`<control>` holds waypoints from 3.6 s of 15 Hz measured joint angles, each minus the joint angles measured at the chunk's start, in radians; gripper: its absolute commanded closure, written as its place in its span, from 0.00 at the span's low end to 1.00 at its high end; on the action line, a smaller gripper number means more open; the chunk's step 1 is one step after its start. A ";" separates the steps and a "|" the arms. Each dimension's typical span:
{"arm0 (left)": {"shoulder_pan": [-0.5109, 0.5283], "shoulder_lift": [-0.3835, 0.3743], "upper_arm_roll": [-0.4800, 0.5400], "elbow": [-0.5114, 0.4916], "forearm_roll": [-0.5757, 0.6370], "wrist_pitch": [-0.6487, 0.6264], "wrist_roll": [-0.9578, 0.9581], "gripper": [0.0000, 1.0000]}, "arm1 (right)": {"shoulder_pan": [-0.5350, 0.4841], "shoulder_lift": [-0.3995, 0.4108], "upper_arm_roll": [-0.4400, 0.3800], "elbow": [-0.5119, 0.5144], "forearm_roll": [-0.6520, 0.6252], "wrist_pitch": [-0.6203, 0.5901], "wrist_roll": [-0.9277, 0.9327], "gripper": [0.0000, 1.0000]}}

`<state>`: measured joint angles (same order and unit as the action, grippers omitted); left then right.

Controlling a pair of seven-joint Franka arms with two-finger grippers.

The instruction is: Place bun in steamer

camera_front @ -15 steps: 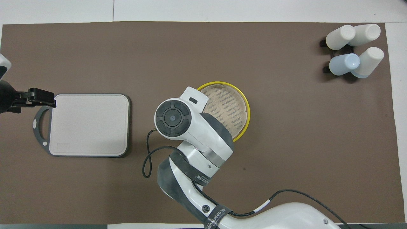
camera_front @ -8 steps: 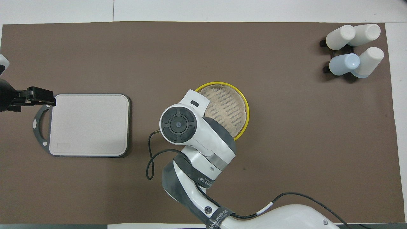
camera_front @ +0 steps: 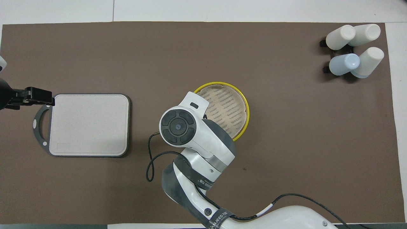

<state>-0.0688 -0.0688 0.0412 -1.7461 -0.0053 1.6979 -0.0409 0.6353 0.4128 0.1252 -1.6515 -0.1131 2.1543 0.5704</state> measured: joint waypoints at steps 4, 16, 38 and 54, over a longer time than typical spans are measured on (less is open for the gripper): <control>0.000 0.000 0.000 0.000 0.000 0.000 0.006 0.00 | -0.006 -0.010 -0.006 0.021 0.000 -0.042 0.002 0.25; 0.000 0.000 0.000 0.000 0.000 -0.010 0.009 0.00 | -0.377 -0.187 -0.013 0.170 0.054 -0.475 -0.111 0.00; 0.000 -0.001 -0.001 0.003 0.000 -0.023 0.011 0.00 | -0.595 -0.463 -0.102 0.048 0.076 -0.654 -0.403 0.00; 0.000 -0.001 -0.001 0.004 0.000 -0.023 0.011 0.00 | -0.598 -0.464 -0.139 0.041 0.100 -0.647 -0.419 0.00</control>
